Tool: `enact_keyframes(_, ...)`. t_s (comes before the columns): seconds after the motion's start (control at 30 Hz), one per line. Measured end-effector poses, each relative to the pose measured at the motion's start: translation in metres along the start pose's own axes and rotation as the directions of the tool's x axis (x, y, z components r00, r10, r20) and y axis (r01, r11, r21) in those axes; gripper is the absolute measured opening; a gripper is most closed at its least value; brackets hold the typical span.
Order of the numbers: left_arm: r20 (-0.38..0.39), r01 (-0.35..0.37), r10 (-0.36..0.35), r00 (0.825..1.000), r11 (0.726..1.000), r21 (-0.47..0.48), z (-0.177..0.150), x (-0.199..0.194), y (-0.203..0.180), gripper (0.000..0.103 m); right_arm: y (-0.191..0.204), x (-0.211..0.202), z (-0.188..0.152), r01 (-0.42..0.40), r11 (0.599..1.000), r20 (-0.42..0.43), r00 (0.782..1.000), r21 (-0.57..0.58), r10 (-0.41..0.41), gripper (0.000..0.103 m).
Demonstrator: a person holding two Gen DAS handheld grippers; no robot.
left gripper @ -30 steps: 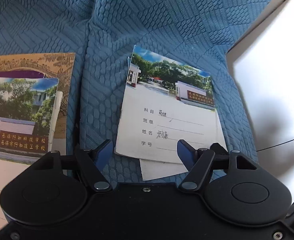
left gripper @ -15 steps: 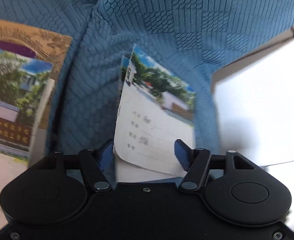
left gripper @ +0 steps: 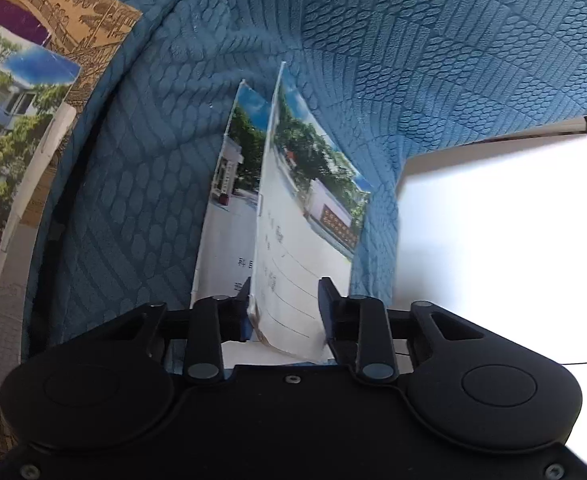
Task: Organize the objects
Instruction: 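Close both tools on the edge of the remaining postcards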
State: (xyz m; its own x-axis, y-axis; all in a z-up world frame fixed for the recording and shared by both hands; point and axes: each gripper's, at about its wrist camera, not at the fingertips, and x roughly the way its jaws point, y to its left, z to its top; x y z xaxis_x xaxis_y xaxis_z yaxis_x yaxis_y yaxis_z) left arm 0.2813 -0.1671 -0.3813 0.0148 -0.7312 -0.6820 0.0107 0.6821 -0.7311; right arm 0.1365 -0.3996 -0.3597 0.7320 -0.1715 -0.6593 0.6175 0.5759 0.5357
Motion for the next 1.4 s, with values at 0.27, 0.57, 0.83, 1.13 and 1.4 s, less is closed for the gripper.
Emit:
enact_keyframes(0.27,0.023,-0.033,0.034,0.999,0.996,-0.081,-0.009,-0.001,0.002,0.005,-0.004,-0.004,0.007,-0.159,0.983,-0.037,0.986,0.088,0.163,0.012)
enact_keyframes(0.57,0.075,-0.063,0.069,0.995,0.995,-0.081,-0.019,-0.014,-0.017,0.002,-0.023,-0.009,-0.003,-0.396,0.842,-0.048,0.896,0.365,0.442,0.018)
enact_keyframes(0.83,0.084,-0.055,0.063,0.994,0.994,-0.093,-0.024,-0.015,-0.024,0.002,-0.024,-0.003,-0.014,-0.444,0.765,-0.102,0.832,0.466,0.545,0.071)
enact_keyframes(1.13,0.101,-0.085,0.096,0.99,0.99,-0.109,-0.025,-0.017,-0.028,0.001,-0.037,0.014,-0.005,-0.381,0.763,-0.053,0.878,0.521,0.475,0.074)
enact_keyframes(1.4,0.1,-0.081,0.091,0.991,0.992,-0.102,-0.025,-0.023,-0.029,0.001,-0.041,0.016,0.002,-0.291,0.841,-0.024,0.941,0.456,0.338,0.041)
